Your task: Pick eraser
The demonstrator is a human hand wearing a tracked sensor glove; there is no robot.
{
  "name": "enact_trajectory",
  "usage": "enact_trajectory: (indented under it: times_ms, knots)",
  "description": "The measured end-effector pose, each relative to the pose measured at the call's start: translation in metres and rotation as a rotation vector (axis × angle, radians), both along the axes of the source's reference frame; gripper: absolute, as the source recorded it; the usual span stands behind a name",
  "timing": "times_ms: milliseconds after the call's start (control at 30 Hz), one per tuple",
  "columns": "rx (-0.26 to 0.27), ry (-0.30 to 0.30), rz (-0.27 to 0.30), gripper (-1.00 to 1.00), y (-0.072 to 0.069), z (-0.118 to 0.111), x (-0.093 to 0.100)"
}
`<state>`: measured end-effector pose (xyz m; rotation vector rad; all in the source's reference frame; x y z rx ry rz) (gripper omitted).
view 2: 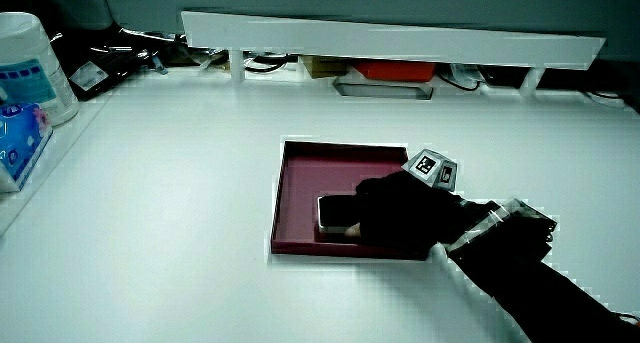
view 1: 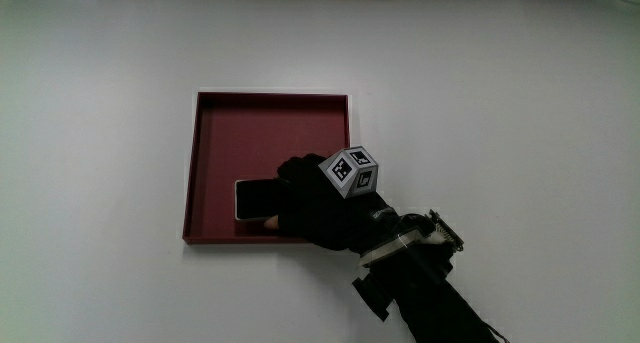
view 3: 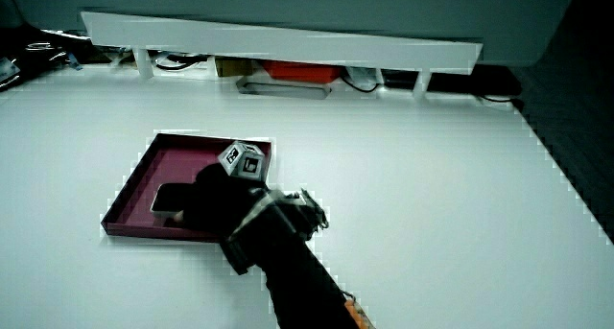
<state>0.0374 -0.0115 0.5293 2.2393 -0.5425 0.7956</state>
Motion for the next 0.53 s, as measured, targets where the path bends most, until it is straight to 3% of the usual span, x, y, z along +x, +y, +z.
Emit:
enact_trajectory:
  times_ms: [33, 267, 367, 400, 467, 533]
  knots:
    - [0.025, 0.016, 0.016, 1.00, -0.001, 0.000, 0.001]
    - [0.068, -0.051, -0.013, 1.00, -0.002, -0.042, 0.006]
    - [0.129, -0.063, -0.018, 1.00, 0.003, -0.064, 0.008]
    - [0.136, -0.104, -0.043, 1.00, 0.005, -0.067, 0.009]
    - [0.156, -0.044, -0.076, 1.00, 0.011, -0.072, 0.011]
    - [0.178, -0.092, -0.070, 1.00, 0.017, -0.085, 0.011]
